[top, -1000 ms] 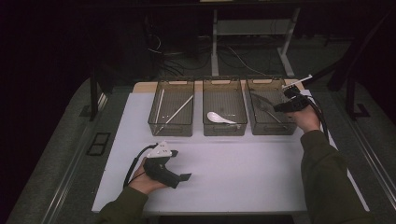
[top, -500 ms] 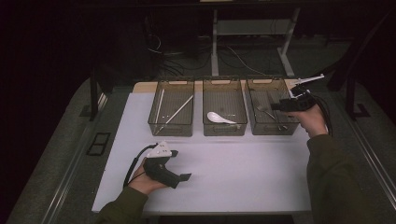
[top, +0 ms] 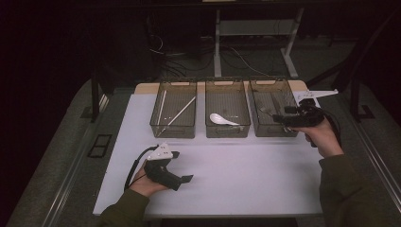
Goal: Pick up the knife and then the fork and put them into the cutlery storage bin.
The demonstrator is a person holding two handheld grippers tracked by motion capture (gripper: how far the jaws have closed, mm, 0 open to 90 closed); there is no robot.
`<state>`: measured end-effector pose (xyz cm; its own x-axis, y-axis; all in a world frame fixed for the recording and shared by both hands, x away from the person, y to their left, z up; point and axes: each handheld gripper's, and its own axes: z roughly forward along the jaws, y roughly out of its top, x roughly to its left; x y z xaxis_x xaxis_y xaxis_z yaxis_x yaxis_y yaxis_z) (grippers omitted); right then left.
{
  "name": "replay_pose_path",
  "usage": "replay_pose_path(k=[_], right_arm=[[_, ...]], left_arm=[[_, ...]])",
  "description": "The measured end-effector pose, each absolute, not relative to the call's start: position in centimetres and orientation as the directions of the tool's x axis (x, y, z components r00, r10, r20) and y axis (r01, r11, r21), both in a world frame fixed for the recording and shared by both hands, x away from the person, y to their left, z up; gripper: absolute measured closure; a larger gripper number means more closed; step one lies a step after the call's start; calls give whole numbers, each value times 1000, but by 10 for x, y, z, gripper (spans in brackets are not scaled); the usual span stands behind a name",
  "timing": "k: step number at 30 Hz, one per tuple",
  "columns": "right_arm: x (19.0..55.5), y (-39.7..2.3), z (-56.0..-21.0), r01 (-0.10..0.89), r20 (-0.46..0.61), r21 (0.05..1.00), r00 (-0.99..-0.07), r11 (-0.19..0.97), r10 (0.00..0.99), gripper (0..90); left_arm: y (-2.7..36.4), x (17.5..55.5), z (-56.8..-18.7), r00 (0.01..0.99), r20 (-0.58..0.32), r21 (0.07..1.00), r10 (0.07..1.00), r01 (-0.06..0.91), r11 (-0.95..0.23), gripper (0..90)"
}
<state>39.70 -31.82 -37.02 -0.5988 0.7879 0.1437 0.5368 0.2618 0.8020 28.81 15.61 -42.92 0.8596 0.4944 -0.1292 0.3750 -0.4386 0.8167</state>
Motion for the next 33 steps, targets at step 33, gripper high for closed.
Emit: replay_pose_path(k=[33], right_arm=[[282, -304, -425, 455, 168, 843, -731, 288, 662, 148]], left_arm=[[158, 285, -427, 866, -128, 829, 484, 361, -426, 0]])
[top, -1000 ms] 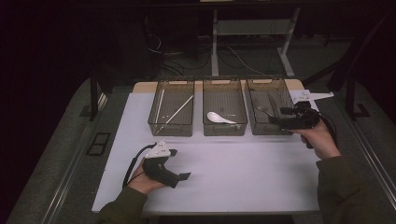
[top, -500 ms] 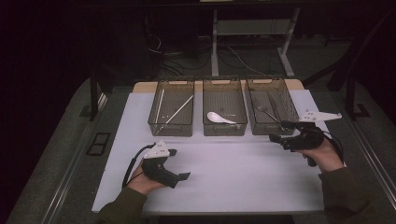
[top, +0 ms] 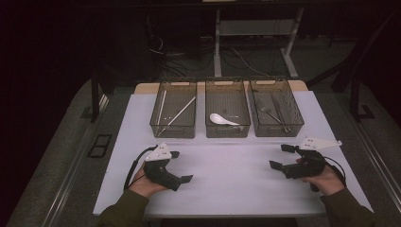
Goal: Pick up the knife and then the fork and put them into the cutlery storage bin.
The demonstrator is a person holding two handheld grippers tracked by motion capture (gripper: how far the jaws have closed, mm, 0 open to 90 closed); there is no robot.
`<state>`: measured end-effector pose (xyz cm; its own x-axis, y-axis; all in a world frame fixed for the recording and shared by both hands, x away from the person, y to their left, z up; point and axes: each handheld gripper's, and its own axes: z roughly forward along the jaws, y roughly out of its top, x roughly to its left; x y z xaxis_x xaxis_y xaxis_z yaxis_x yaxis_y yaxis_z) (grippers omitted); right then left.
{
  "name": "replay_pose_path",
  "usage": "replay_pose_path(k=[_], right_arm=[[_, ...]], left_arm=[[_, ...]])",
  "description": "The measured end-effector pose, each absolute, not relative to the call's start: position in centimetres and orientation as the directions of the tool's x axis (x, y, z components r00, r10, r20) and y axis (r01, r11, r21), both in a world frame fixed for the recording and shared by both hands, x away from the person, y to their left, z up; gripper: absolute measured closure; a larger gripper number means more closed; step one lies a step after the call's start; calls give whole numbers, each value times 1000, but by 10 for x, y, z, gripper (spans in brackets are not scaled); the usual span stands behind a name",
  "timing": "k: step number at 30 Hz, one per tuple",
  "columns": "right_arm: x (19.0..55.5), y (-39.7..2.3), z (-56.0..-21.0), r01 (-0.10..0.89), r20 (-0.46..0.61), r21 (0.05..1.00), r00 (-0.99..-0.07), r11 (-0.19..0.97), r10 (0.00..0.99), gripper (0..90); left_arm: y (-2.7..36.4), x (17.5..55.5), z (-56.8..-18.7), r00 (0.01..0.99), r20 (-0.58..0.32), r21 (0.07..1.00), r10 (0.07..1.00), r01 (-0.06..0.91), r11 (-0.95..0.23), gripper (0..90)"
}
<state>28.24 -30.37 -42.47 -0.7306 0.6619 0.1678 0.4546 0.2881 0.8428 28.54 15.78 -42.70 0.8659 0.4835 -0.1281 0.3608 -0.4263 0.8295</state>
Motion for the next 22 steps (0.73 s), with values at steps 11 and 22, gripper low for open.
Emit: replay_pose_path(k=[11, 22], right_arm=[[264, -305, -433, 487, 206, 830, -720, 271, 663, 140], [263, -304, -434, 483, 197, 830, -722, 280, 663, 140]], left_arm=[[159, 285, -427, 863, -133, 834, 487, 363, -416, 0], [159, 285, -426, 865, -134, 835, 484, 361, -415, 0]])
